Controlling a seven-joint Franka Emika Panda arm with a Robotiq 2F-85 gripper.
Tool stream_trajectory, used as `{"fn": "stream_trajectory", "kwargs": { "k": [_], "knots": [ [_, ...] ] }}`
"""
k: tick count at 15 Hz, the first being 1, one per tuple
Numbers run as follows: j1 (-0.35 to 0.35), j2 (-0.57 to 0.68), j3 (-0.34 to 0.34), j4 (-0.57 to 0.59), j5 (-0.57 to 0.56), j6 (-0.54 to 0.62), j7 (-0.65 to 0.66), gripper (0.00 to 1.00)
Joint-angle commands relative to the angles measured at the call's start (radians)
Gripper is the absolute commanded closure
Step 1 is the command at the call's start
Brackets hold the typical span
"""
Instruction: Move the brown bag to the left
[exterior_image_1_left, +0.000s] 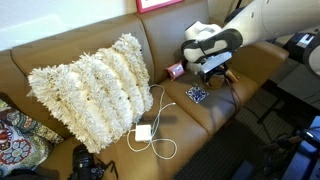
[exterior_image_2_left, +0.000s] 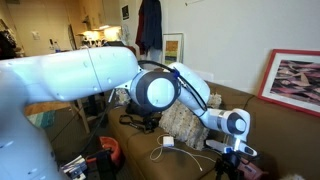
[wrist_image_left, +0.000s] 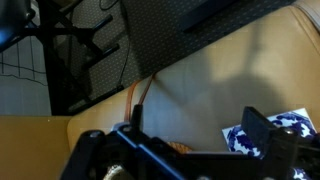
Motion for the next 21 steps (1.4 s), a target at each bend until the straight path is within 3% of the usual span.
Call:
{"fn": "stream_trajectory", "kwargs": {
  "k": [1,7,21],
  "knots": [
    [-0.008,-0.021,0.007,-0.045,0.051,0.103,0.143,0.0],
    [-0.008,-0.016,0.001,-0.076,0.09,0.19,0.316,0.0],
    [-0.088,-0.014,-0.024,-0.084,0.068,0.18,0.286,0.0]
  ]
}}
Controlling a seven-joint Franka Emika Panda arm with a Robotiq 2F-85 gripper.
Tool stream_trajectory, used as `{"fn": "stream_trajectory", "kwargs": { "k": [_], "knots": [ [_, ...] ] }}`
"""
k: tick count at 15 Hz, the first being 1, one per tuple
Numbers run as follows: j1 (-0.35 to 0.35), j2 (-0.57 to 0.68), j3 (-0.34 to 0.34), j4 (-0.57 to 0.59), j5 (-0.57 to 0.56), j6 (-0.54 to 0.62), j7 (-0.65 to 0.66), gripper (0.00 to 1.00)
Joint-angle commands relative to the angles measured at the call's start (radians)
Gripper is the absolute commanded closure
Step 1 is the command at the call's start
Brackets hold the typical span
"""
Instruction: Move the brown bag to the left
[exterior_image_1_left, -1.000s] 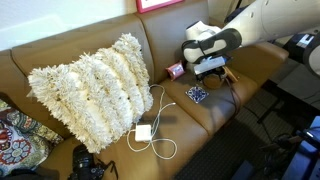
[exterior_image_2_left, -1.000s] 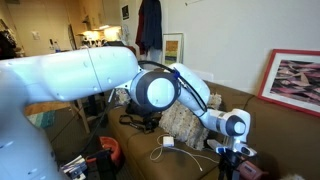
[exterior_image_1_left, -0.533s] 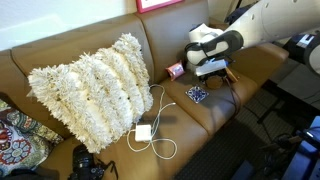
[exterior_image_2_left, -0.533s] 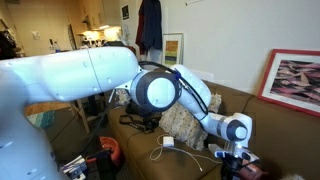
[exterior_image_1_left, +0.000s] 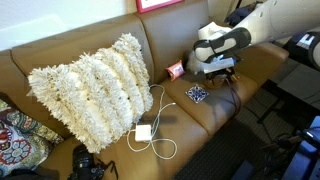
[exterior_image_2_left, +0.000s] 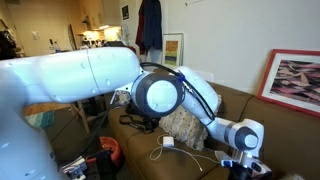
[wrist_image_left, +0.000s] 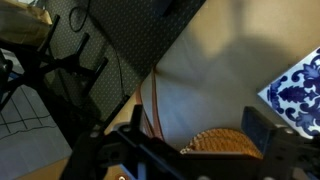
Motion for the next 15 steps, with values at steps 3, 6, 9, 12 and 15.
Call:
{"fn": "stream_trajectory", "kwargs": {
  "k": [3,6,9,12,15],
  "knots": [
    [-0.018,-0.012,0.003,-0.02,-0.005,0.027,-0.035,0.0],
    [-0.019,-0.012,0.002,-0.017,-0.009,0.025,-0.048,0.0],
    [-0.037,-0.016,0.026,-0.02,-0.014,0.047,-0.169,0.0],
    [-0.051,-0.02,0.043,-0.019,-0.013,0.082,-0.336,0.0],
    [-0.053,-0.028,0.045,-0.029,-0.024,0.113,-0.498,0.0]
  ]
}}
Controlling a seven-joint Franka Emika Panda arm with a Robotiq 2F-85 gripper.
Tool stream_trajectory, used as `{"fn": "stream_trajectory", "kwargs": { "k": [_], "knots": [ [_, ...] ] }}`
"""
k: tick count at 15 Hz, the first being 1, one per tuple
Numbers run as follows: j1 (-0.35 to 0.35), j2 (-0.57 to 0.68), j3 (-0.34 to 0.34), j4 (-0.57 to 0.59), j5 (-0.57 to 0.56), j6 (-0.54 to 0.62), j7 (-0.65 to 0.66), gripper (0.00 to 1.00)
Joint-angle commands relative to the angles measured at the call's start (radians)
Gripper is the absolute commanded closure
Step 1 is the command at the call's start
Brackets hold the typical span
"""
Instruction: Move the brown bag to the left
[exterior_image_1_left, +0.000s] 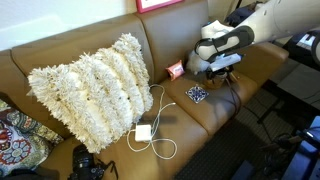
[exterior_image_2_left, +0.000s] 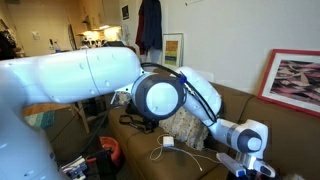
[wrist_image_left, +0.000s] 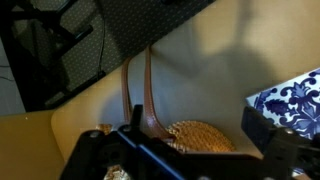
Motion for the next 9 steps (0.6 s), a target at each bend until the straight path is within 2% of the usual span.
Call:
{"fn": "stream_trajectory", "kwargs": {
  "k": [1,4,9],
  "knots": [
    [-0.011,-0.027,0.018,-0.038,-0.031,0.063,-0.185,0.0],
    [0.005,-0.035,0.003,-0.06,-0.077,0.132,-0.306,0.0],
    [-0.01,-0.023,0.015,-0.071,-0.13,0.239,-0.499,0.0]
  ]
}}
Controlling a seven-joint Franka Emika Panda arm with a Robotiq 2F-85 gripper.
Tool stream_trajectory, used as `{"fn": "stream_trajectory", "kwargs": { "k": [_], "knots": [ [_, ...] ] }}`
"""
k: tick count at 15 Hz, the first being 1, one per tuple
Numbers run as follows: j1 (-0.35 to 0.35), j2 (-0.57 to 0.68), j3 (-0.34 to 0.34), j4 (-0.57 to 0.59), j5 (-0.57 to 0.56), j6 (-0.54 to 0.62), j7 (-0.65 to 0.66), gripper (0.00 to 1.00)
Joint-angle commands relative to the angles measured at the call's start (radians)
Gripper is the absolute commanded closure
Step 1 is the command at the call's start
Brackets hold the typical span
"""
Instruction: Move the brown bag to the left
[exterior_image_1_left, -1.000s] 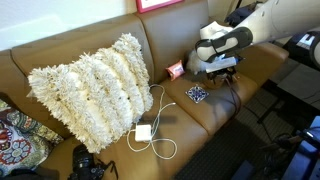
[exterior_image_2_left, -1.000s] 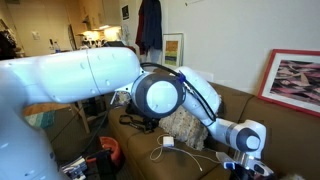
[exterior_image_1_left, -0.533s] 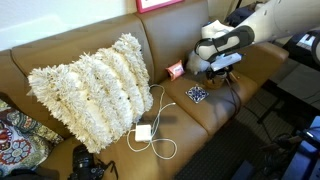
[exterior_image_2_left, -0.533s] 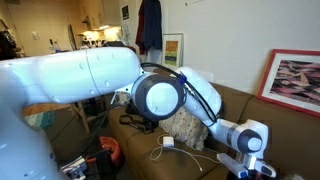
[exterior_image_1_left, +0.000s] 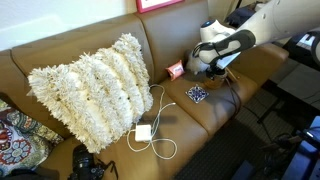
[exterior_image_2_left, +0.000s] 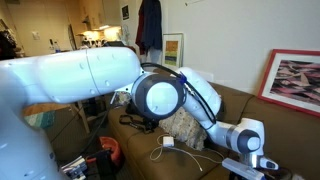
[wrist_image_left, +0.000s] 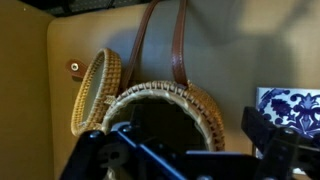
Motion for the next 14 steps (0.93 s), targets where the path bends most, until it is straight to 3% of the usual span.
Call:
{"fn": "stream_trajectory", "kwargs": {
  "k": [1,6,14],
  "knots": [
    [-0.016,-0.014,0.016,-0.053,-0.024,0.067,-0.12,0.0],
    [-0.004,0.017,0.007,-0.075,-0.018,0.057,-0.163,0.0],
    [0.004,0.032,0.012,-0.065,-0.04,0.025,-0.117,0.0]
  ]
}}
